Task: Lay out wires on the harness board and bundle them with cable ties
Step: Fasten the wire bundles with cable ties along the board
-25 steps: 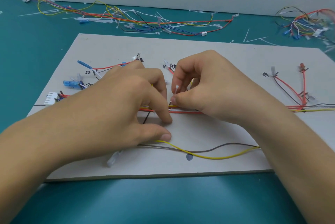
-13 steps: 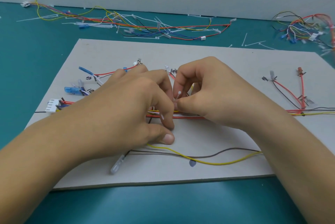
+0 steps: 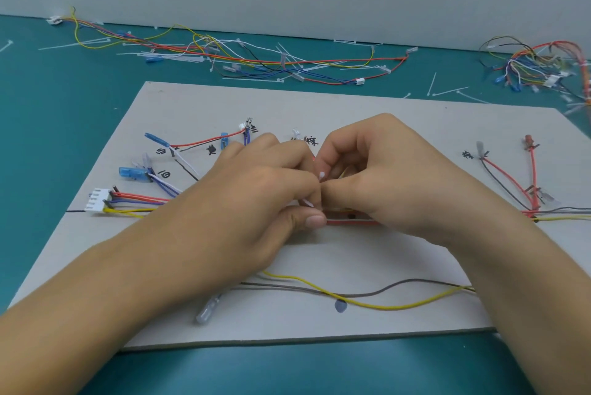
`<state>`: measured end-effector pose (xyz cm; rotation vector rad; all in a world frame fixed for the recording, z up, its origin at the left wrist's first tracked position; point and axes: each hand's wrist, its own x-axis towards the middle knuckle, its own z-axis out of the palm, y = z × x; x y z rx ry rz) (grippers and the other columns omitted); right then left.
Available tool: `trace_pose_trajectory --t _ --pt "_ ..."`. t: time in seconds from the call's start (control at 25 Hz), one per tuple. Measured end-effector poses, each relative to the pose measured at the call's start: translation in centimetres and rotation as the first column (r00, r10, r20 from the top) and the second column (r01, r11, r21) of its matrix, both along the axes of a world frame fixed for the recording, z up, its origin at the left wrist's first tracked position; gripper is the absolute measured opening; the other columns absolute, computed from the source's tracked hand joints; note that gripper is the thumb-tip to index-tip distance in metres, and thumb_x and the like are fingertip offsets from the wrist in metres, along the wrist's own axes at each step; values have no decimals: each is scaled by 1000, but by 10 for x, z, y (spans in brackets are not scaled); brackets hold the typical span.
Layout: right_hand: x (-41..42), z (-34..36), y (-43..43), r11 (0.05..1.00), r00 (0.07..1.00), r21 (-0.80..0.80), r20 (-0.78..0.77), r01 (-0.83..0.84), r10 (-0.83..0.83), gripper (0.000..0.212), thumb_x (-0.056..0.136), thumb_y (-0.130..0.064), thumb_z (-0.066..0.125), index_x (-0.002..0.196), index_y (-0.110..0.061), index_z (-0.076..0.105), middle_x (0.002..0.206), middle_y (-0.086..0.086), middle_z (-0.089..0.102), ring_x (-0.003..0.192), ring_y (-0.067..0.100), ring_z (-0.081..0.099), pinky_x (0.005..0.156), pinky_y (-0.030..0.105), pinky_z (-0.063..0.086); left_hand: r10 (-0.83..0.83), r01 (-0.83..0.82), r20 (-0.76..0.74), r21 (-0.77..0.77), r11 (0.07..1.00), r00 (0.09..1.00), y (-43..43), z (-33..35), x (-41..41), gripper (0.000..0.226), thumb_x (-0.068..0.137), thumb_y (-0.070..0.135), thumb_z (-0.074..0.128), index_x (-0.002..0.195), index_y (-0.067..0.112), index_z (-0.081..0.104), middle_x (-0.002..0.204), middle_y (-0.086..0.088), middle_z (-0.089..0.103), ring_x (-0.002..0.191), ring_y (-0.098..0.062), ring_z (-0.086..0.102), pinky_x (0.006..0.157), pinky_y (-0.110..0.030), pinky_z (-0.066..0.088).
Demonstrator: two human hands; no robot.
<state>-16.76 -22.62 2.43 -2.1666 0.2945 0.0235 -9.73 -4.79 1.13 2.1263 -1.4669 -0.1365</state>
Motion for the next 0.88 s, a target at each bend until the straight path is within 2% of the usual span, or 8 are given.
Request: trace_pose_trajectory --t 0.16,0.28,0.4,0.52,0.64,0.72,0.88 --pt "-3 5 -4 998 1000 66 -5 -14 15 8 78 -5 77 77 -12 76 59 1 67 52 9 51 51 20 39 18 -21 -40 -62 998 999 4 -2 -2 9 91 31 58 83 33 60 92 17 54 91 -14 50 86 -47 38" --pt "-5 10 -7 996 998 70 -19 -62 63 9 77 -4 79 75 -13 77 65 8 72 57 13 55 60 26 42 99 -118 -132 -148 982 986 4 -6 -1 12 90 34 59 81 31 67 80 18 61 89 1 51 91 -39 34" --pt "-7 13 -8 995 997 65 -5 -75 76 8 73 -11 83 73 -15 76 69 11 73 63 17 55 68 35 41 107 -147 -209 -186 971 972 2 -8 0 14 90 35 62 81 29 72 78 14 70 87 -5 62 90 -40 43" --pt "-6 13 -8 996 997 52 -13 -76 76 10 70 -15 85 73 -14 76 73 18 71 64 19 53 67 37 40 65 -120 -261 -203 972 963 1 -8 2 16 92 31 65 79 24 73 77 12 74 83 -11 68 84 -29 49" --pt "-6 13 -7 993 995 76 -24 -90 92 9 68 -13 83 71 -11 74 71 21 71 62 19 56 65 34 42 50 -125 -321 -217 968 946 -1 -8 3 11 91 23 75 80 22 74 73 10 74 74 -10 68 71 -18 51" --pt "-5 13 -8 992 995 88 -28 -91 94 10 65 -10 81 70 -8 73 66 18 71 59 19 60 62 30 46 67 -164 -375 -233 959 925 -2 -9 3 9 86 21 81 81 23 74 71 9 74 69 -8 69 68 -21 52" --pt "-5 13 -11 989 994 104 -28 -105 109 13 73 0 83 72 -4 72 68 22 71 58 21 64 62 31 51 78 -203 -446 -238 950 891 -1 -10 3 14 80 29 80 86 29 68 70 8 74 70 -12 72 70 -38 53"
